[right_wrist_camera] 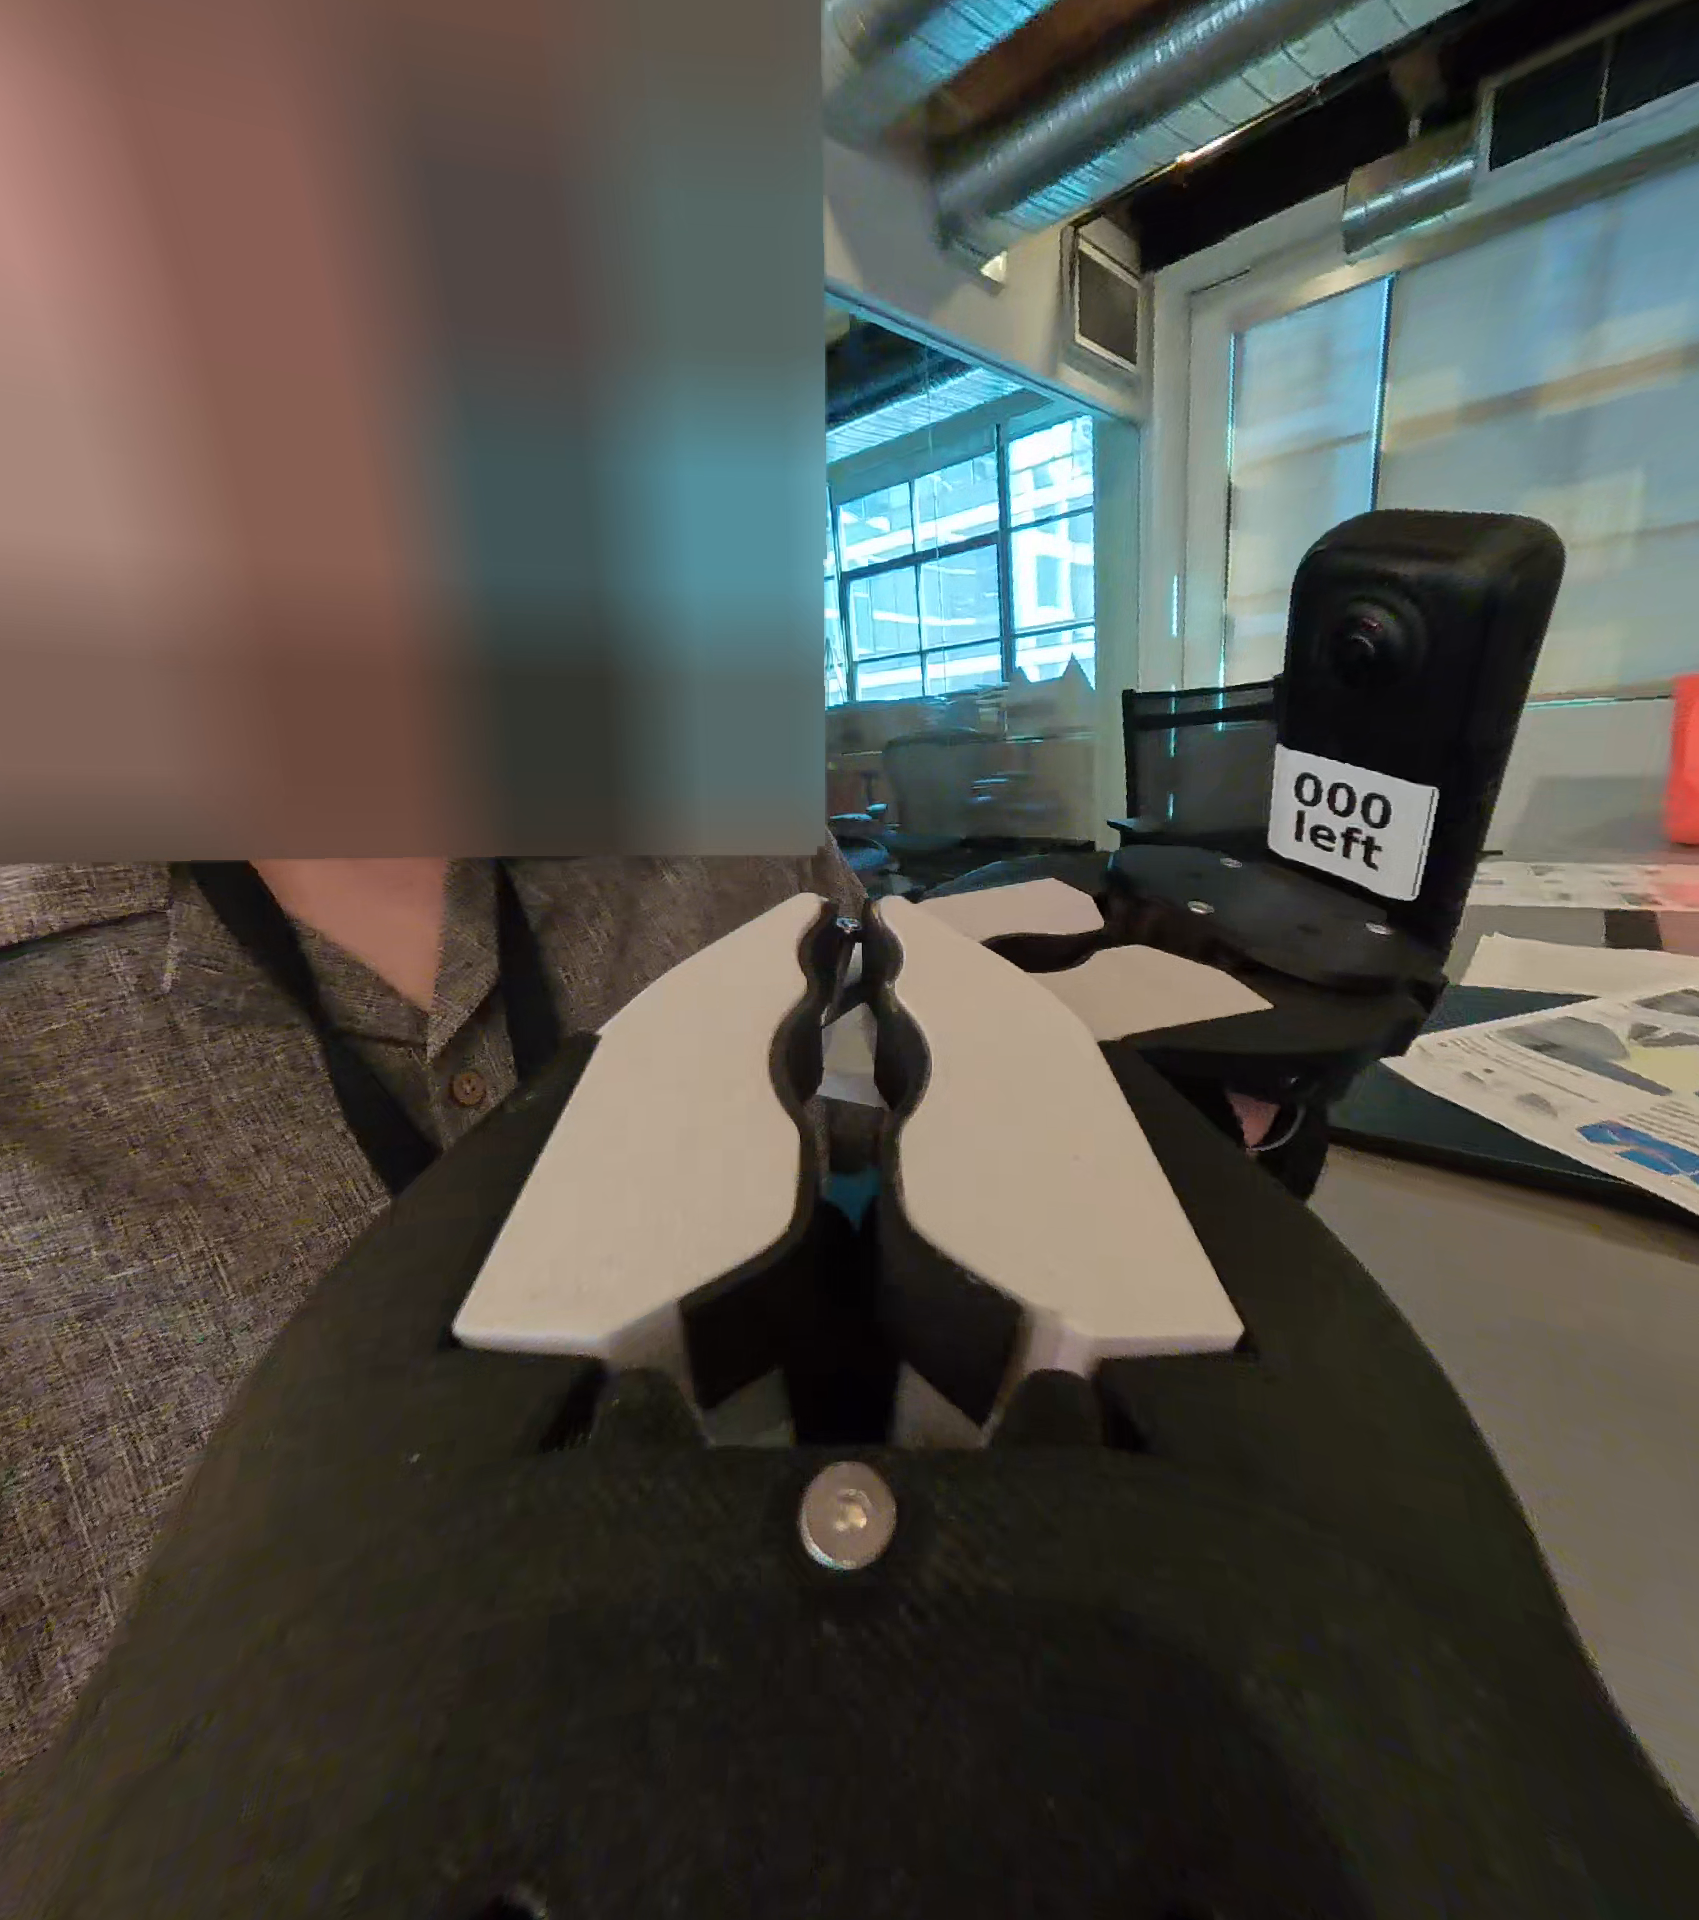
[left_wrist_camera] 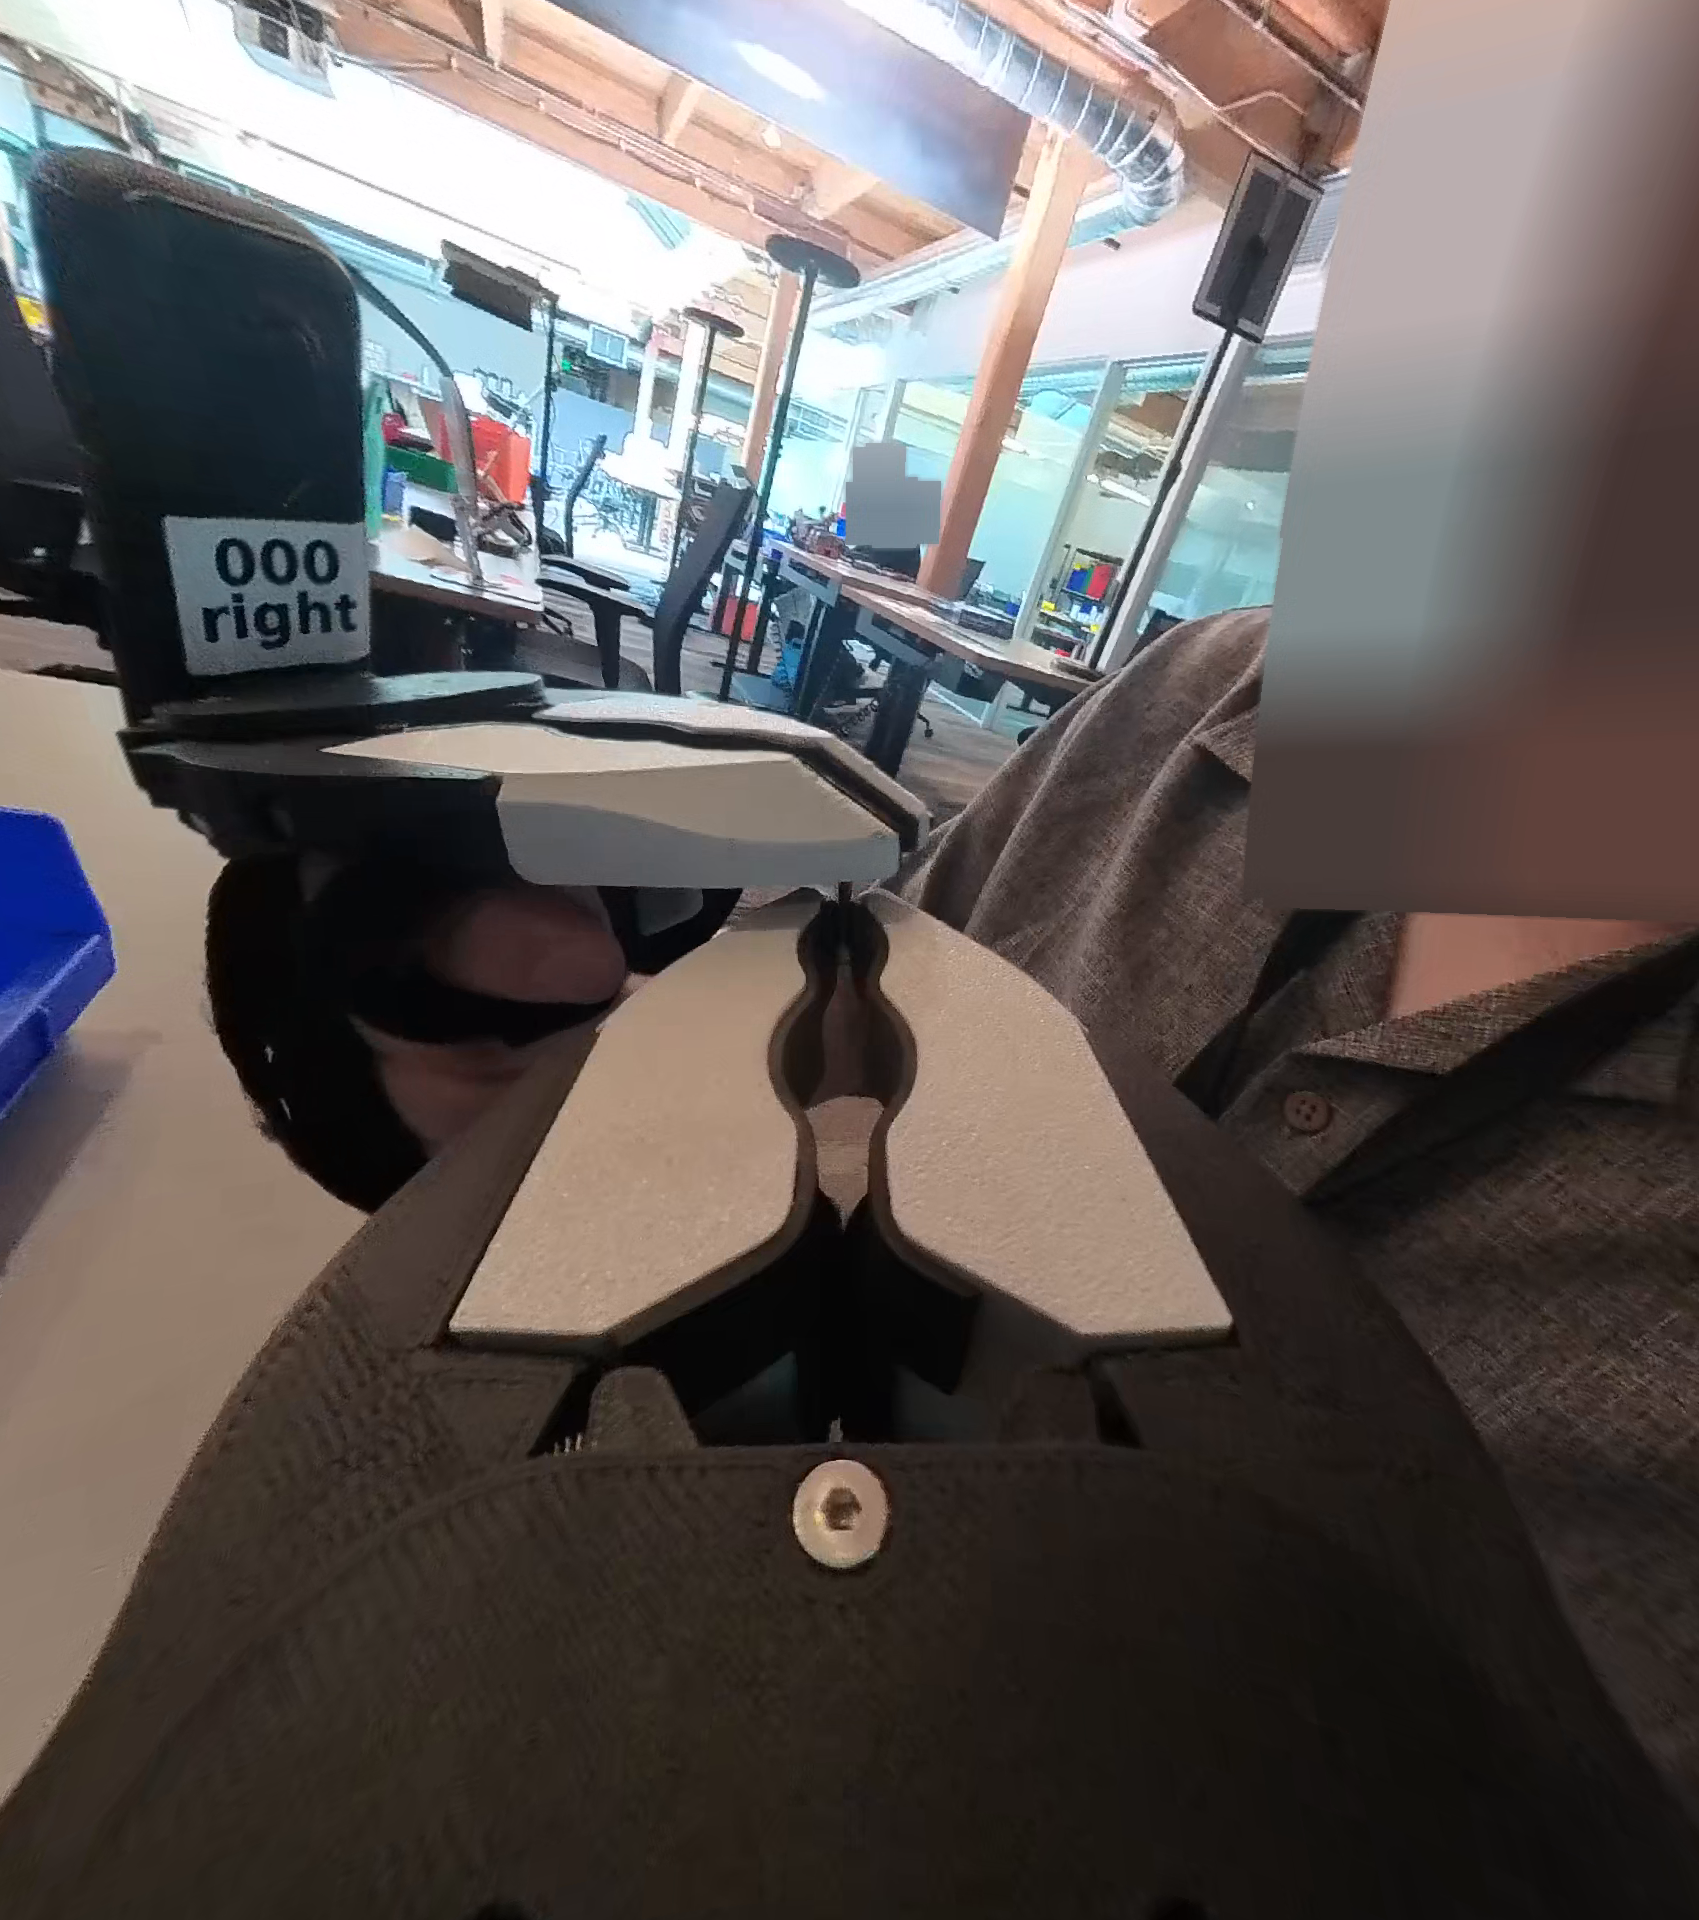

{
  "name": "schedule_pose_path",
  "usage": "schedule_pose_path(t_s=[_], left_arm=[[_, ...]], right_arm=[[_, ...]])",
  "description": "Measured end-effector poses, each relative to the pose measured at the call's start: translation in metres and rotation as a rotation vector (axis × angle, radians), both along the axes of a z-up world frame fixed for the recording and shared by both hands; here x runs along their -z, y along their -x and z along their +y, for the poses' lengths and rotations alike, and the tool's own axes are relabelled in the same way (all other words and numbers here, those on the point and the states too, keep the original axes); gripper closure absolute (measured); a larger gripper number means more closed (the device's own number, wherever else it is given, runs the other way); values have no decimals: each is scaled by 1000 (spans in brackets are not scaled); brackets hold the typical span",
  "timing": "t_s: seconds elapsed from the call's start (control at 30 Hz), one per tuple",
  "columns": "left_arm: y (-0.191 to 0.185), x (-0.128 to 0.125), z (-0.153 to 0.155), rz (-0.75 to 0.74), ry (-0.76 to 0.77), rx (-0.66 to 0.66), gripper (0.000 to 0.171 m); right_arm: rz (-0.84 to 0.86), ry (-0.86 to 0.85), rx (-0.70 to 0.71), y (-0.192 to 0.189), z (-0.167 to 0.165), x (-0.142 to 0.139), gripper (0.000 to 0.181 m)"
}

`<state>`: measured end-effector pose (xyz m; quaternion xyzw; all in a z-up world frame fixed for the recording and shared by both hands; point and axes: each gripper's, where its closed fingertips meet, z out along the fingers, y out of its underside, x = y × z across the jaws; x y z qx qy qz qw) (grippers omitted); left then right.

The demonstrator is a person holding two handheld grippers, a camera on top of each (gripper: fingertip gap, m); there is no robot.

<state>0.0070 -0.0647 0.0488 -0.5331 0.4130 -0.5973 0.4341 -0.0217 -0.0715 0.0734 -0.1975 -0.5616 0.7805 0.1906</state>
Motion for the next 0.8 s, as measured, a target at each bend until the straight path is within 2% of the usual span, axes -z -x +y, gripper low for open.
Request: schedule_pose_path(t_s=[0.13,0.27,0.33,0.4,0.43,0.47,0.5,0.57,0.6,0.63,0.8], left_arm=[[3,2,8,-3,22,-56,170],[8,3,14,9,16,-121,170],[12,7,26,44,2,-225,170],[19,16,45,115,-20,-390,169],[23,19,53,138,-21,-477,170],[28,21,60,156,-25,-552,170],[31,22,66,172,-32,-615,169],[34,24,70,214,-68,-703,169],[34,25,71,235,-94,-735,170],[32,25,70,253,-115,-751,169],[24,23,65,291,-169,-760,169]], right_arm=[[-22,22,85,3,12,0,172],[-7,33,309,1,38,-5,146],[-16,52,514,1,56,-9,148],[-1,30,785,-2,68,-11,153],[-30,-12,965,-2,77,-6,161],[-30,-81,1070,-2,74,-4,153],[-52,-133,1179,0,74,0,157],[-96,-259,1310,8,70,9,155],[-119,-306,1371,10,72,13,161],[-146,-342,1386,14,71,18,162],[-152,-312,1375,21,68,21,164]])
